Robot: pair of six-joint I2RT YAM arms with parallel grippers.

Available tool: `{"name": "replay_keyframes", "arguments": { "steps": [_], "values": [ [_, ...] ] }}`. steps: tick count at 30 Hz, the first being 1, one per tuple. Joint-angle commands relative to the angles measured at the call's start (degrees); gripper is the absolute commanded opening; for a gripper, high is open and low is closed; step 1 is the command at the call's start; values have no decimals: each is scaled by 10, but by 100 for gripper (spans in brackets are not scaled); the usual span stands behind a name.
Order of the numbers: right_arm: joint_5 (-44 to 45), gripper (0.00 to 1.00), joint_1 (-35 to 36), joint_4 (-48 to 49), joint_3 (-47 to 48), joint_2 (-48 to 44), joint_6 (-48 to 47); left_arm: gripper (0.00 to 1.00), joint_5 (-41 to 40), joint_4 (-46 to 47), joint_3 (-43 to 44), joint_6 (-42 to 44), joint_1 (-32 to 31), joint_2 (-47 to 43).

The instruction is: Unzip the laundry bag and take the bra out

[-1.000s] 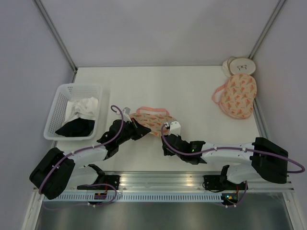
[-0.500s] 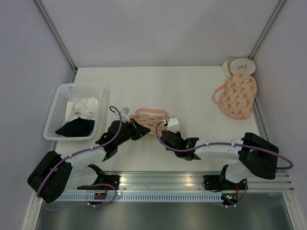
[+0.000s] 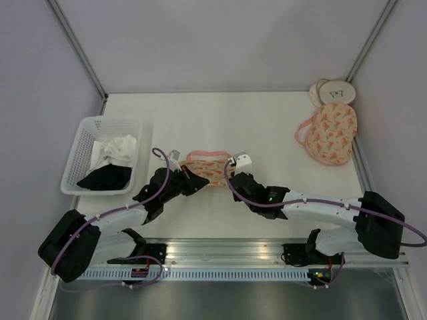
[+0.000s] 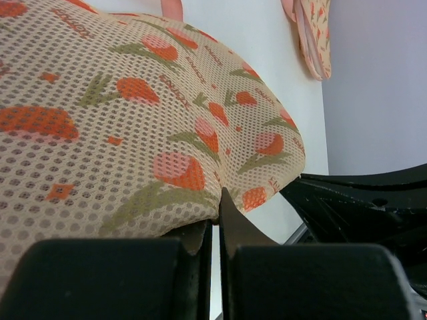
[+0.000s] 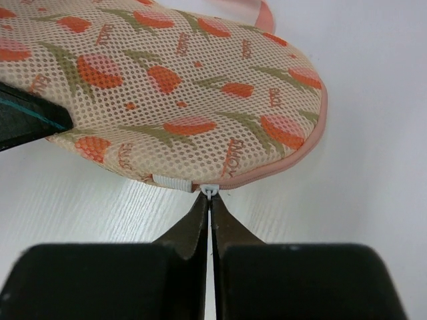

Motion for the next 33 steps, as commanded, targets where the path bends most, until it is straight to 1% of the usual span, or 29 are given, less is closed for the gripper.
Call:
{"name": "replay_keyframes", "arguments": {
  "steps": [1, 5, 7, 10, 13, 14, 15, 17, 19, 20, 21, 23, 24, 25, 26, 27, 28, 30, 31, 33],
  "values": [
    [-15, 0, -12, 5, 17, -1, -5, 2, 12, 17, -4, -6, 0, -12],
    [-12, 0, -14, -10, 12, -3, 3, 2, 7, 6, -3, 0, 0, -18],
    [7, 1, -14, -28, 10, -5, 16, 2, 5, -5, -2, 4, 1, -23],
    [30, 1, -14, -117, 19, -14, 45, 2, -5, -32, 3, 21, 3, -35],
    [64, 0, -14, -182, 30, -19, 74, 2, -14, -55, 5, 39, 12, -47],
    [74, 0, -14, -220, 34, -21, 96, 2, -15, -67, 5, 47, 21, -52],
    [96, 0, -14, -238, 35, -24, 106, 2, -15, -70, 6, 49, 26, -54],
    [106, 0, -14, -270, 34, -29, 127, 2, -7, -74, 8, 58, 42, -56],
    [71, 0, -14, -264, 28, -37, 114, 2, 9, -69, 14, 65, 50, -49],
    [52, 0, -14, -240, 15, -49, 100, 2, 18, -59, 28, 78, 54, -26],
    [-14, 0, -14, -219, 7, -57, 82, 2, 36, -53, 37, 83, 55, -10],
    [-66, 0, -13, -157, -20, -81, 66, 2, 63, -30, 71, 92, 55, 32],
    [-90, 0, -11, -145, -25, -85, 59, 2, 90, 7, 81, 93, 55, 80],
    [-106, 1, -11, -140, -28, -89, 59, 2, 98, 24, 103, 90, 55, 102],
    [-110, 1, -8, -133, -31, -91, 59, 2, 106, 39, 115, 83, 55, 124],
    [-114, 1, -8, -130, -33, -92, 58, 2, 114, 60, 125, 79, 55, 166],
    [-117, 0, -8, -128, -34, -91, 60, 20, 115, 61, 145, 72, 55, 181],
    [-124, 0, -8, -122, -36, -85, 61, 43, 107, 52, 157, 54, 54, 200],
    [-128, 0, -7, -115, -38, -81, 61, 60, 94, 44, 152, 40, 52, 195],
    [-130, 1, -7, -107, -39, -75, 61, 69, 59, 9, 141, 35, 45, 173]
  ]
}}
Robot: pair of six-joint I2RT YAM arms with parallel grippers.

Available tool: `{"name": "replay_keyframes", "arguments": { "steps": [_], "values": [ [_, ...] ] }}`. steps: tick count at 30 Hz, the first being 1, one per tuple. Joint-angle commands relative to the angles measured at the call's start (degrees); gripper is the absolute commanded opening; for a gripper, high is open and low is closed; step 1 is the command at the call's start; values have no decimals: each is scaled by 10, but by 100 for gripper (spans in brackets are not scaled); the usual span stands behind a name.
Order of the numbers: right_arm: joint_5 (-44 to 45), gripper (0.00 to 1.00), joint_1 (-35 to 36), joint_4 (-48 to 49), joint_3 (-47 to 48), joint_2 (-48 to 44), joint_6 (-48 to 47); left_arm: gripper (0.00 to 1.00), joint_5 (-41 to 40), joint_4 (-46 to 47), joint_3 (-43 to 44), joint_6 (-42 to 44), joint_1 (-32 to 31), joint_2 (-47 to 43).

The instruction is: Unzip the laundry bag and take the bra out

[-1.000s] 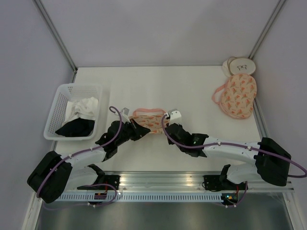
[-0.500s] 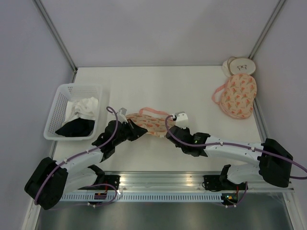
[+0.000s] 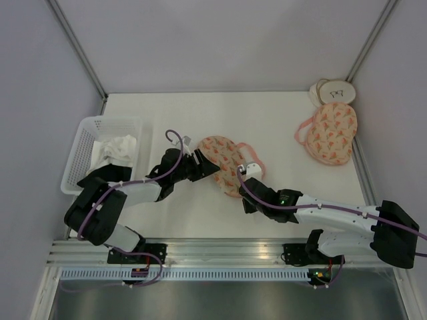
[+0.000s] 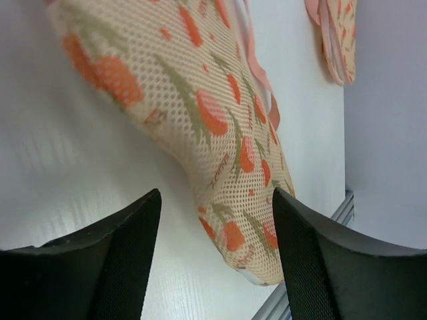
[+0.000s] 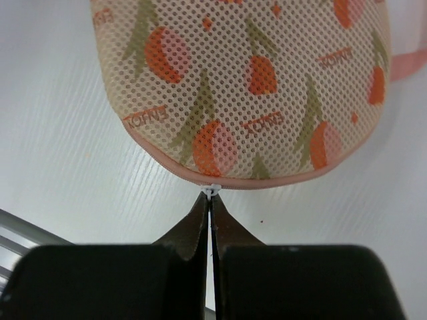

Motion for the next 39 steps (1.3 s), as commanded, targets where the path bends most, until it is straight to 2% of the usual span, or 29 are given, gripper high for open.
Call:
{"name": "replay_keyframes", "arguments": {
  "steps": [1, 3, 8, 11, 18, 25, 29, 30, 32, 33, 34, 38, 39],
  "values": [
    [-27, 0, 2, 40, -3, 10, -11, 73, -64, -43, -8, -17, -9, -62],
    [-40, 0, 2, 65, -5, 15, -13, 77, -96, -83, -25, -33, -21, -103],
    [-80, 1, 2, 126, 8, 35, -36, 81, -93, -183, -79, -94, -48, -218],
    [-108, 0, 2, 157, 12, 42, -42, 82, -71, -162, -115, -145, -69, -241],
    [-148, 0, 2, 197, 17, 52, -48, 81, -48, -114, -120, -201, -115, -194],
    [-203, 0, 3, 222, 8, 60, -52, 76, -89, -65, -106, -234, -122, -149],
    [-206, 0, 3, 220, 0, 54, -55, 60, -101, -41, -103, -244, -125, -141],
    [-205, 1, 3, 220, -2, 52, -55, 44, -107, -41, -102, -244, -125, -141],
    [-203, 0, 4, 215, -5, 53, -55, 23, -112, -43, -102, -243, -125, -144],
    [-198, 1, 4, 209, -5, 54, -55, 7, -113, -45, -99, -238, -125, -146],
    [-197, 0, 3, 208, -4, 55, -54, 2, -115, -51, -98, -237, -125, -147],
    [-169, 0, 3, 154, 0, 59, -50, 2, -142, -92, -96, -216, -122, -173],
    [-131, 0, 3, 120, 3, 64, -44, 2, -146, -100, -96, -202, -117, -179]
  ]
}}
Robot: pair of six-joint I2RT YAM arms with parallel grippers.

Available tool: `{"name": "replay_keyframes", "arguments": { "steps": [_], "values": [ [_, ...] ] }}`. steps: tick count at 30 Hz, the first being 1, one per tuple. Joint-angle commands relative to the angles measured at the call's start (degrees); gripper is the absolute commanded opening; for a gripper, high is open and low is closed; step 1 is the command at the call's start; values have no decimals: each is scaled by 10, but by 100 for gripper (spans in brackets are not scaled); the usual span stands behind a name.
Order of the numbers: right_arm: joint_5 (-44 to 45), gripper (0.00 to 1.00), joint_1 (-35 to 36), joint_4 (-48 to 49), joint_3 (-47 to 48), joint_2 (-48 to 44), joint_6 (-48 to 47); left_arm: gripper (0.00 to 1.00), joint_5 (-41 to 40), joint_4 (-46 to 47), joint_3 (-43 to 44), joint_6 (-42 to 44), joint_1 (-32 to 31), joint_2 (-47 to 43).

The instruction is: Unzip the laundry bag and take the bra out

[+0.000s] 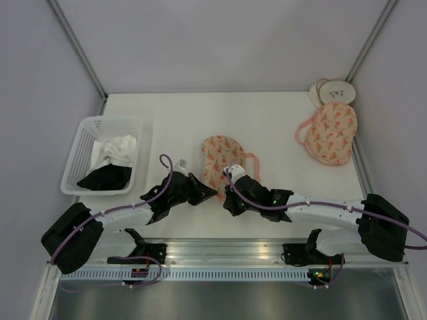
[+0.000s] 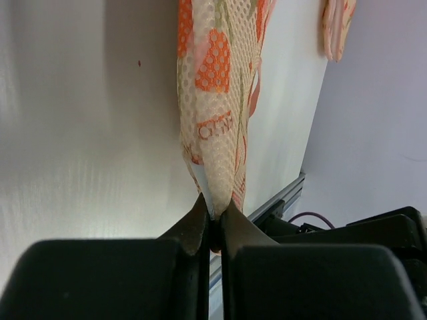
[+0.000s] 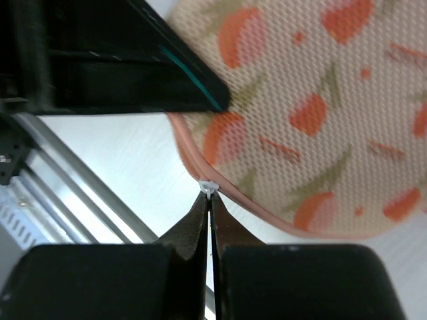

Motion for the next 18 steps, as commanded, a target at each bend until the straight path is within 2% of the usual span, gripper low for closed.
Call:
{"name": "replay_keyframes", "arguments": {
  "steps": [1, 4, 11, 14, 17, 18],
  "values": [
    [69, 0, 3, -79, 11, 8, 9, 2, -48, -26, 15, 35, 11, -34],
    [140, 0, 2, -156, 22, 24, 49, 2, -47, -57, 17, 72, 34, -53],
    [243, 1, -38, -220, 26, 50, 109, 2, 65, -52, 52, 169, 90, 4],
    [247, 1, -44, -215, 33, 45, 102, 2, 101, -42, 95, 234, 94, 56],
    [233, 1, -44, -194, 31, 23, 82, 2, 92, -21, 145, 291, 97, 120],
    [229, 0, -44, -186, 28, 10, 80, 6, 95, -5, 168, 311, 101, 136]
  ]
}}
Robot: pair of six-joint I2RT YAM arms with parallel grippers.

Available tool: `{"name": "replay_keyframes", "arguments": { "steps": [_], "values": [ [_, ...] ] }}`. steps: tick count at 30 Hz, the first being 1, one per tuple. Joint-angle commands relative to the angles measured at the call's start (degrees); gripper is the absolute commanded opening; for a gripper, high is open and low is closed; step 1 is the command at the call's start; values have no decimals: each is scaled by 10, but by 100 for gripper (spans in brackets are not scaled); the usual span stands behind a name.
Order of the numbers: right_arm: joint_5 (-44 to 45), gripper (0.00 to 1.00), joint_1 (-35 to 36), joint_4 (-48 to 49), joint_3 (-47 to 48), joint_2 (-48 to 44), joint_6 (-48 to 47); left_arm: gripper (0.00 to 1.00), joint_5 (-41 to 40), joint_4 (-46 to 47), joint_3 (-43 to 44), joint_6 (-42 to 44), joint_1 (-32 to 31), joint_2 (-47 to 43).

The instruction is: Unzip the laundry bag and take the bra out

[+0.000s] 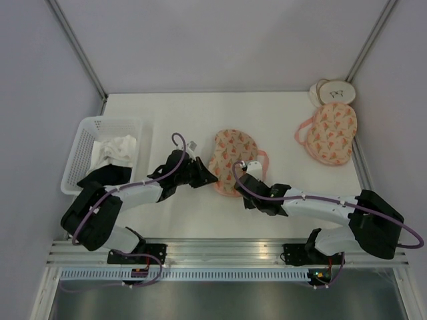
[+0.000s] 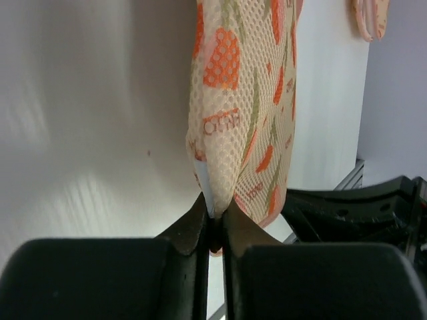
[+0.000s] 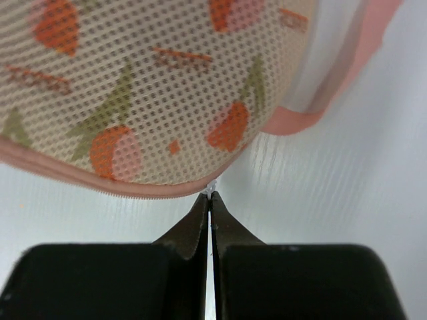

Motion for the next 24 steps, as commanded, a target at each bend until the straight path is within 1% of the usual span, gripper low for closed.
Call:
{"name": "replay_keyframes", "arguments": {
  "steps": [1, 2, 3, 4, 6, 7, 8, 9, 10, 11, 12, 13, 15, 17, 20, 22, 24],
  "values": [
    [16, 0, -2, -14, 10, -37, -15, 13, 2, 62, 69, 108, 13, 51],
    [8, 0, -2, -9, 10, -41, -20, 21, 8, 61, 83, 108, 14, 79],
    [-1, 0, -2, -4, 11, -49, -24, 43, 9, 57, 110, 106, 15, 88],
    [-9, 0, -2, 2, 12, -51, -28, 52, 7, 50, 120, 100, 14, 95],
    [-27, 1, -2, 17, 13, -55, -38, 62, -28, -4, 138, 79, 9, 92],
    [-45, 0, -2, 22, 15, -54, -42, 64, -49, -27, 137, 73, 6, 84],
    [-61, 1, -2, 30, 15, -54, -46, 67, -101, -52, 134, 66, 2, 72],
    [-74, 1, -2, 49, 16, -52, -52, 73, -120, -104, 125, 47, -1, 42],
    [-121, 0, -2, 63, 16, -50, -62, 74, -134, -119, 115, 37, -2, 27],
    [-150, 0, -2, 82, 13, -48, -70, 75, -142, -129, 103, 24, -2, 7],
    [-178, 0, -2, 121, 7, -46, -76, 76, -140, -130, 72, -3, -4, -26],
    [-237, 0, -2, 139, 6, -43, -90, 77, -138, -129, 57, -15, -6, -44],
    [-282, 0, -2, 176, 7, -33, -98, 78, -114, -110, 19, -47, -16, -77],
    [-292, 0, -2, 185, 11, -25, -103, 79, -74, -102, -5, -82, -20, -91],
    [-300, 0, -2, 194, 20, -11, -111, 78, -44, -62, -36, -118, -41, -101],
    [-315, 0, -2, 211, 22, -5, -111, 78, -38, -28, -47, -145, -56, -89],
    [-311, 1, -2, 226, 17, 0, -108, 77, -13, -5, -51, -167, -61, -73]
  ]
}}
